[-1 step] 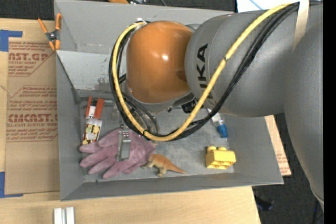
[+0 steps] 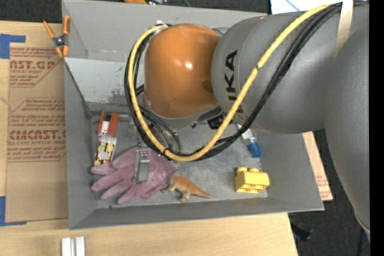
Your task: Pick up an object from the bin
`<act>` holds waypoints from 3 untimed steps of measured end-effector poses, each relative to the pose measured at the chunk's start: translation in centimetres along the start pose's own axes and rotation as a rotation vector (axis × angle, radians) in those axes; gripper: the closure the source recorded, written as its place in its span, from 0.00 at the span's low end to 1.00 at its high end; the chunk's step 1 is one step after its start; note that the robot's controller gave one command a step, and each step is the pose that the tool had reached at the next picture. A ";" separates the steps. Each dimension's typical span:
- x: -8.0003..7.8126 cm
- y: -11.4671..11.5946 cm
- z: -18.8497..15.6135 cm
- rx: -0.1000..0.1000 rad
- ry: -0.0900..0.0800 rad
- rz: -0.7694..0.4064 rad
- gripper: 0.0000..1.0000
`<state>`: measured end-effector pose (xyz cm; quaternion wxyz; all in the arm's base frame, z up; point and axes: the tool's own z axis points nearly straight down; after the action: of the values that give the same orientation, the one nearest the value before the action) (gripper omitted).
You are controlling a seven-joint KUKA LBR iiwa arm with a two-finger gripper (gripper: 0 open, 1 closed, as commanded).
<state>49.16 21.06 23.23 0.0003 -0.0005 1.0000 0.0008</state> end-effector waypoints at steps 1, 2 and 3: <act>0.0 0.3 8.4 0.002 0.005 -0.031 0.00; 0.3 0.5 9.7 -0.003 -0.008 -0.052 0.00; -0.8 -0.6 16.4 0.000 -0.002 -0.196 0.00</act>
Offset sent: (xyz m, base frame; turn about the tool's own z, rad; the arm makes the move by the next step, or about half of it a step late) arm -0.0022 0.0057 -0.0961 -0.0518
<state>50.01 20.49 6.85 0.0011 -0.0983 0.9952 0.0010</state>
